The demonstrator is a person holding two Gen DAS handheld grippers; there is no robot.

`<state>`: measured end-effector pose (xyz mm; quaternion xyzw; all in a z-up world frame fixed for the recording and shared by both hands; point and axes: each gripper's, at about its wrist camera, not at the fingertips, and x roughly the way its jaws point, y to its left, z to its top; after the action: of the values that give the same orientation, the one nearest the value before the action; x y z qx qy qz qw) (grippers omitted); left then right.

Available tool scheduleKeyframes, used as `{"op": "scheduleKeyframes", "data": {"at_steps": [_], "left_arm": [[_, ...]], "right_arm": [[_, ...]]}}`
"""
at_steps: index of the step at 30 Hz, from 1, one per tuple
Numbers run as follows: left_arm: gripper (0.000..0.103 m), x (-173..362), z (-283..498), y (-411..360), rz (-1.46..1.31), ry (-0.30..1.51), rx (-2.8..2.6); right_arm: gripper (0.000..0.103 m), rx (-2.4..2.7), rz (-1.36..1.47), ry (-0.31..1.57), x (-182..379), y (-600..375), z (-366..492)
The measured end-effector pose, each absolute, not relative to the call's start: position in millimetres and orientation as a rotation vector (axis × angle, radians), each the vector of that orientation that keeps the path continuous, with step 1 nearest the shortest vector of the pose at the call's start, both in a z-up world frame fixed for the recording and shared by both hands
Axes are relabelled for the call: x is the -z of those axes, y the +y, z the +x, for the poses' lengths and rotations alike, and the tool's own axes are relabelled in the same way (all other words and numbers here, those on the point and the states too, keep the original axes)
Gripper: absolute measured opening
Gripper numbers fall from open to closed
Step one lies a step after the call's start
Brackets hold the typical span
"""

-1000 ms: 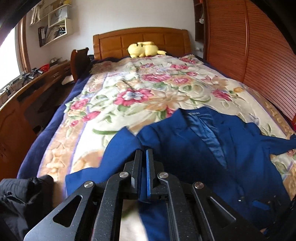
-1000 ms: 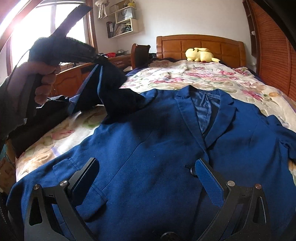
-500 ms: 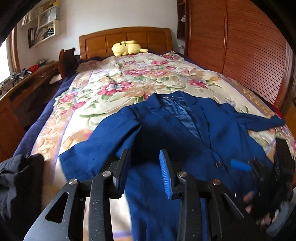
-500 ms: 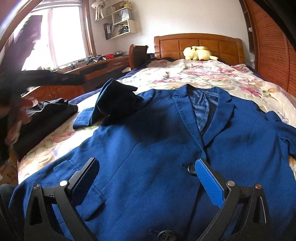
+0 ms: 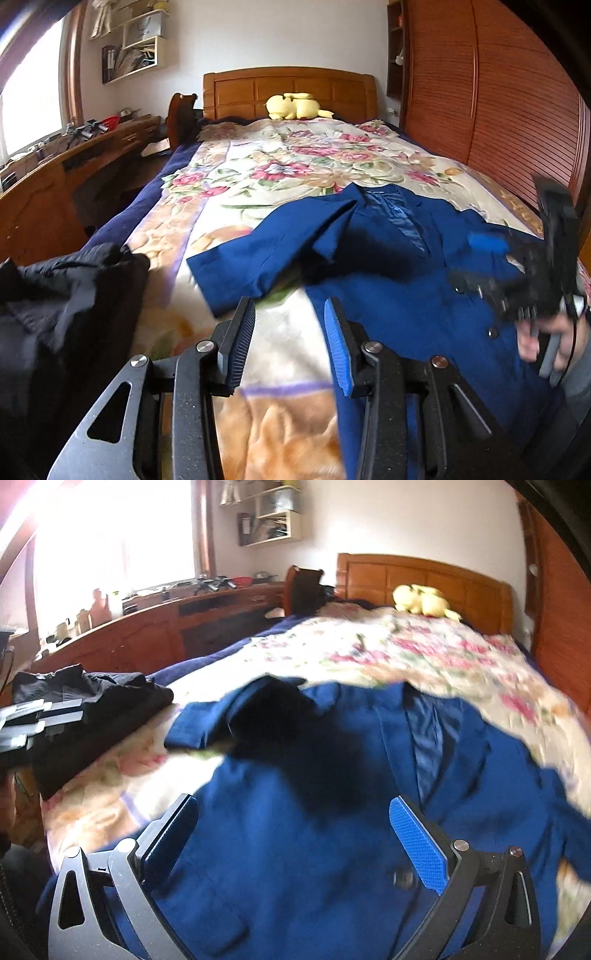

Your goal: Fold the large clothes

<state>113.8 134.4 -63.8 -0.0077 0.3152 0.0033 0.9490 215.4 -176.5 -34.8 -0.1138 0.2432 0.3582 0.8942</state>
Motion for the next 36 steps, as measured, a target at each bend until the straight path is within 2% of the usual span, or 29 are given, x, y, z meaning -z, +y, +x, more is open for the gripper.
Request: {"op": "scheduleKeyframes", "data": {"at_steps": [9,14,17,18,19,21,22,25,31,36], "left_arm": [[0.04,80,89,157,-0.098,0.644,-0.019],[0.04,84,86,158,-0.107,0.644,-0.023],[0.04,86,86,157,-0.102,0.642,-0.024],[0.04,86,86,156,-0.1,0.64,-0.022],[0.04,87,86,156,-0.099,0.636,-0.019],[0.04,91,88,155,-0.089,0.647,-0.025],[0.04,92,90,155,-0.084,0.655,-0.029],[0.04,92,91,156,-0.082,0.654,-0.027],[0.04,87,89,151,-0.082,0.636,-0.013],[0.04,87,91,148,-0.078,0.638,-0.006]], "right_arm": [[0.098,-0.782,-0.349,0.506,8,-95,254],[0.091,-0.778,-0.322,0.571,7,-61,290],[0.076,-0.758,-0.317,0.641,15,-46,314],[0.06,-0.765,-0.302,0.679,20,-44,323],[0.036,-0.787,-0.282,0.727,24,-42,332],[0.018,-0.804,-0.264,0.791,29,-41,345],[0.012,-0.803,-0.268,0.789,30,-45,347],[0.008,-0.79,-0.291,0.764,28,-54,353],[0.007,-0.588,-0.268,0.707,32,-97,369],[0.008,-0.523,-0.32,0.803,67,-111,384]]}}
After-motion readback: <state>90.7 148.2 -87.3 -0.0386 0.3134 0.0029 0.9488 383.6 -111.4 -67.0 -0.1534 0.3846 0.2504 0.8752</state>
